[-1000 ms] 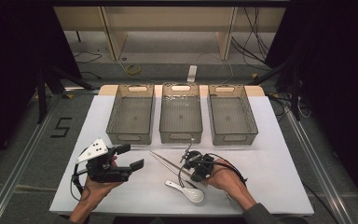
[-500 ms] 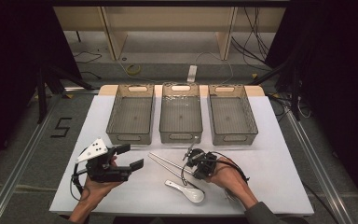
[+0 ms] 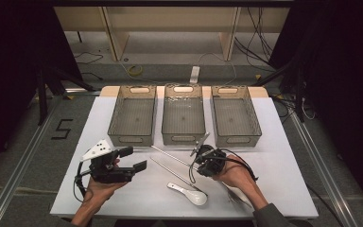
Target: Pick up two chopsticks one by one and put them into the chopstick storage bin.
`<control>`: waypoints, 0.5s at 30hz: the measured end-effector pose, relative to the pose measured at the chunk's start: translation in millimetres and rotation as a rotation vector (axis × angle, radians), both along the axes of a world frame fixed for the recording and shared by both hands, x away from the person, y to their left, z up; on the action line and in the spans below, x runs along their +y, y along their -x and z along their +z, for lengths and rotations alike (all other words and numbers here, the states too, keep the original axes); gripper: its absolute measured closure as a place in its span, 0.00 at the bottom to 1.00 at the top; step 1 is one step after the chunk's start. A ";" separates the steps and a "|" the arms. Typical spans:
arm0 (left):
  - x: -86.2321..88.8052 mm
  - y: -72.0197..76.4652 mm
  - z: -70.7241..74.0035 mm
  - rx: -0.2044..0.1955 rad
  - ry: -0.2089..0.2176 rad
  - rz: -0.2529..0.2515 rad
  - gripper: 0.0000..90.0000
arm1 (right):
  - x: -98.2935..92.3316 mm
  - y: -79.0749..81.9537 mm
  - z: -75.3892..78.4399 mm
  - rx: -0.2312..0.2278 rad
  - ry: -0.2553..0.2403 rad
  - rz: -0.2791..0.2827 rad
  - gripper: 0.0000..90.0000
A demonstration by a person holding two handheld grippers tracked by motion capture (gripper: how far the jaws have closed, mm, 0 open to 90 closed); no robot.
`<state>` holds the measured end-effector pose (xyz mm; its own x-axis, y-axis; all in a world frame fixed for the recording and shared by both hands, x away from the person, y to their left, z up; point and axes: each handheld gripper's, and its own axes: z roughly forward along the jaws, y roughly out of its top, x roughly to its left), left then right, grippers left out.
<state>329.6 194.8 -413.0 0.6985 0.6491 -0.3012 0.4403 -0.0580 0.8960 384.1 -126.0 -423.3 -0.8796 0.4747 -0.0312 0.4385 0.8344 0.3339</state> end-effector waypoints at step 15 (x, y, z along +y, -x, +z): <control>-35.0 -14.3 -15.6 0.199 0.092 -0.007 0.19 | -0.2 10.5 30.8 -0.065 -0.091 0.024 0.95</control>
<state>343.9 159.8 -428.6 0.6237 0.6079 -0.4914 0.6089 0.0163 0.7931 373.6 -126.2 -392.6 -0.8883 0.4569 -0.0457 0.3938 0.8092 0.4361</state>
